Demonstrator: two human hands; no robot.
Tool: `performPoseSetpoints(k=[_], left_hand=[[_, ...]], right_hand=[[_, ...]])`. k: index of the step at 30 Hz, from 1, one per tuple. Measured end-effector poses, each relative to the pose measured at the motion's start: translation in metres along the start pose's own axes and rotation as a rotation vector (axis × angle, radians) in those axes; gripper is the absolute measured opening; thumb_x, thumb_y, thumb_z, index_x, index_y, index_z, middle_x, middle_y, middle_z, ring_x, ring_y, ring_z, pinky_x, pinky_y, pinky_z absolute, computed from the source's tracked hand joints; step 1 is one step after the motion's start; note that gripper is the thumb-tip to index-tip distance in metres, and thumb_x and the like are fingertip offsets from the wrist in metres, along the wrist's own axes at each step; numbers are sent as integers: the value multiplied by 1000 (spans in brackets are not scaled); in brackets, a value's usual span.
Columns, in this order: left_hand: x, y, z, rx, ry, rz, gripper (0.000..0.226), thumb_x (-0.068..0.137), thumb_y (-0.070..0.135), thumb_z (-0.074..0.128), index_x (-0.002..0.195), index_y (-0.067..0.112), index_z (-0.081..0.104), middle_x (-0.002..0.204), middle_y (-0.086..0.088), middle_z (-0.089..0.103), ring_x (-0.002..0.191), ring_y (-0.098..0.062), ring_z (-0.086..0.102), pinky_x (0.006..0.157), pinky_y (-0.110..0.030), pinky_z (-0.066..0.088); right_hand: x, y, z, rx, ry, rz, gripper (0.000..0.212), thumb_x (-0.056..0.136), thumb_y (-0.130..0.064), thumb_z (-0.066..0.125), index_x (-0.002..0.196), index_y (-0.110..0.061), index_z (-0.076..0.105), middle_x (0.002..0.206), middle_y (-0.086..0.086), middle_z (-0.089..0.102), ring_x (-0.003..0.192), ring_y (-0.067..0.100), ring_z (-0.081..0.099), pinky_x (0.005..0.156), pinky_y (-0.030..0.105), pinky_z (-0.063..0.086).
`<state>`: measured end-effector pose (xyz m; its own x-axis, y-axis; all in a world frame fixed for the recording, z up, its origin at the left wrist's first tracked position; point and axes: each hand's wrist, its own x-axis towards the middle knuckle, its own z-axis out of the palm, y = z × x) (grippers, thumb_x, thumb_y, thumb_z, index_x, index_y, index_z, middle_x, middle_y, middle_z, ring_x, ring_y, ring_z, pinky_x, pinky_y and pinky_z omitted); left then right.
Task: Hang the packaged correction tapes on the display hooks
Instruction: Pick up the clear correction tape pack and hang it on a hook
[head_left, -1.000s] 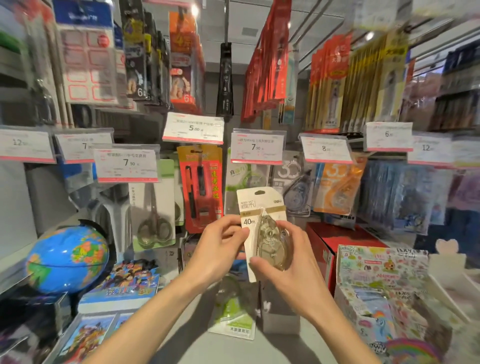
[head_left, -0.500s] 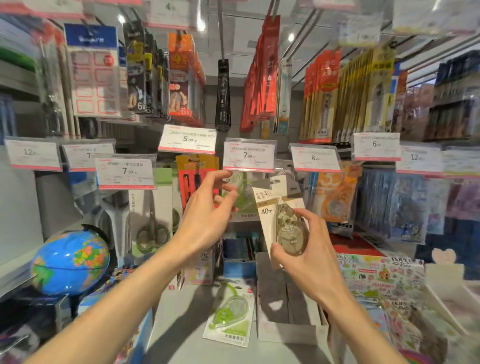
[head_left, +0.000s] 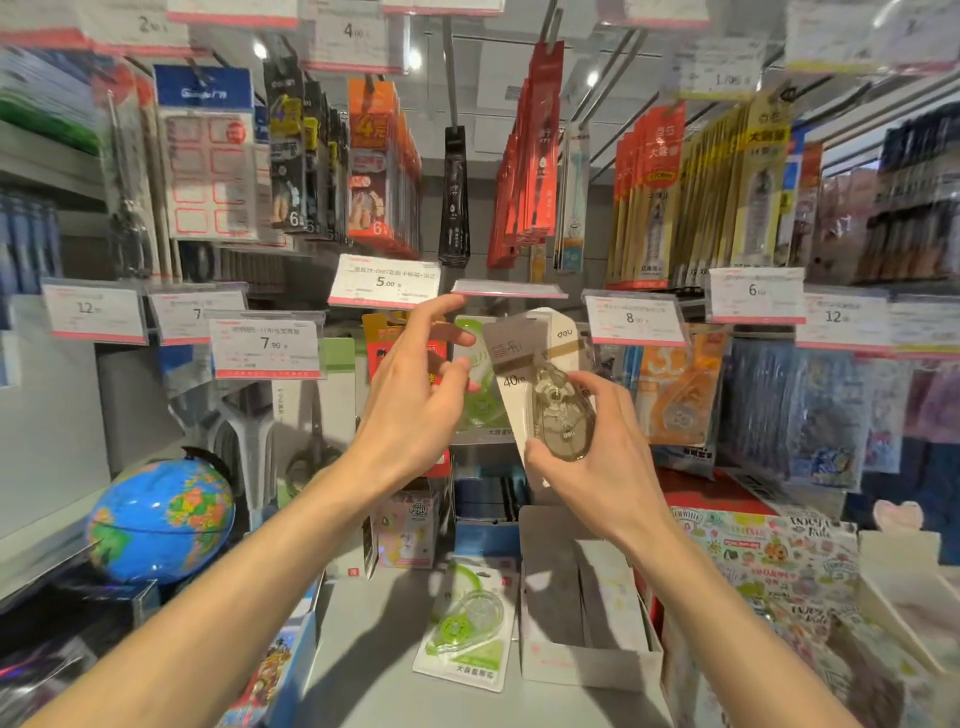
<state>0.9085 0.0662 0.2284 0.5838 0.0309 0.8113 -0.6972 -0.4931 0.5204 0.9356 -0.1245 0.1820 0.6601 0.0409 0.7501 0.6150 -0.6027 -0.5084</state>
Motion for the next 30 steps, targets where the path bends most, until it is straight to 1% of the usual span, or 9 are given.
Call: performPoseSetpoints(k=[4, 8, 11, 14, 18, 22, 24, 27, 30], left_hand=[[-1, -2, -1, 8, -3, 10, 48, 99, 10, 50, 140, 34, 40, 113, 7, 62, 83, -16, 71, 77, -43, 60], [0, -5, -2, 29, -5, 15, 49, 99, 10, 51, 141, 34, 40, 112, 11, 61, 81, -9, 69, 67, -24, 49], [0, -7, -3, 59, -11, 18, 50, 99, 11, 52, 141, 34, 39, 113, 12, 62, 81, -5, 66, 68, -19, 44], [-1, -12, -2, 85, -10, 45, 49, 99, 13, 52, 140, 36, 38, 125, 9, 61, 84, -4, 66, 73, -26, 49], [-6, -27, 4, 131, -25, 34, 49, 99, 16, 52, 139, 40, 39, 132, 9, 58, 116, -16, 60, 99, -46, 51], [-15, -54, 17, 211, -65, -87, 48, 100, 26, 52, 144, 37, 36, 136, 10, 53, 117, -6, 56, 107, -44, 46], [-17, -67, 24, 216, -119, -127, 52, 100, 33, 51, 148, 40, 31, 138, 10, 53, 118, -8, 57, 107, -45, 47], [-18, -82, 35, 212, -184, -130, 54, 101, 37, 50, 149, 47, 26, 127, 11, 61, 109, -9, 61, 101, -44, 51], [-15, -93, 44, 256, -194, -128, 54, 101, 37, 48, 151, 41, 26, 113, 8, 65, 98, -13, 62, 92, -40, 53]], right_hand=[[10, -6, 8, 4, -16, -1, 76, 77, -36, 74, 141, -31, 35, 129, -7, 43, 116, 7, 46, 97, 24, 36], [14, -7, 16, 11, -29, 12, 75, 78, -38, 73, 141, -34, 33, 123, -7, 43, 116, 13, 50, 100, 30, 41], [17, -5, 21, 31, -39, 39, 76, 79, -39, 73, 142, -35, 31, 126, -5, 43, 120, 15, 50, 102, 31, 40], [19, -1, 27, 47, -56, 64, 78, 79, -41, 74, 144, -36, 30, 133, -2, 44, 125, 16, 48, 102, 29, 37], [19, 6, 31, 97, -85, 99, 75, 82, -42, 73, 144, -36, 31, 136, 0, 45, 125, 13, 48, 100, 25, 34], [19, 12, 34, 113, -93, 96, 66, 90, -40, 67, 144, -37, 31, 136, -1, 46, 118, 5, 45, 98, 24, 31], [18, 16, 37, 90, -89, 71, 62, 94, -36, 62, 146, -37, 29, 139, 0, 47, 124, 8, 45, 98, 23, 30], [15, 22, 46, -13, -83, -10, 58, 99, -31, 54, 151, -28, 27, 144, 1, 42, 130, 14, 40, 97, 23, 32], [17, 28, 58, -116, -93, -33, 45, 102, -31, 48, 142, -16, 38, 141, 5, 39, 123, 25, 49, 97, 37, 44]])
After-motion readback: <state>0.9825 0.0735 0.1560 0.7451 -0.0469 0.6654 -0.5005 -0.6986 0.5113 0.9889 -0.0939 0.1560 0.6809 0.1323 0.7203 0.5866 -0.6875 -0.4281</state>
